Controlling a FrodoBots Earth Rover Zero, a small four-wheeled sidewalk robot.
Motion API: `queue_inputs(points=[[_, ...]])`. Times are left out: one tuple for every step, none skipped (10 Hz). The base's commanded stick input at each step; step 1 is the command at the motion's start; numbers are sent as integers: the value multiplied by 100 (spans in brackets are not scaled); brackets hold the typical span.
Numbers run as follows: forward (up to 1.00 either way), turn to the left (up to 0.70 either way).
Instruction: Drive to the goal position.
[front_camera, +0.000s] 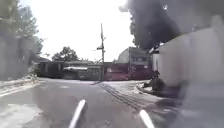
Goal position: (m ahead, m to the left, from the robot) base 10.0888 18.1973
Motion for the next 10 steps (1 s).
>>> queue_inputs(points=[[100,0],[100,0],[100,0],[100,0],[100,0],[100,0],[100,0],[100,0],[100,0],[100,0]])
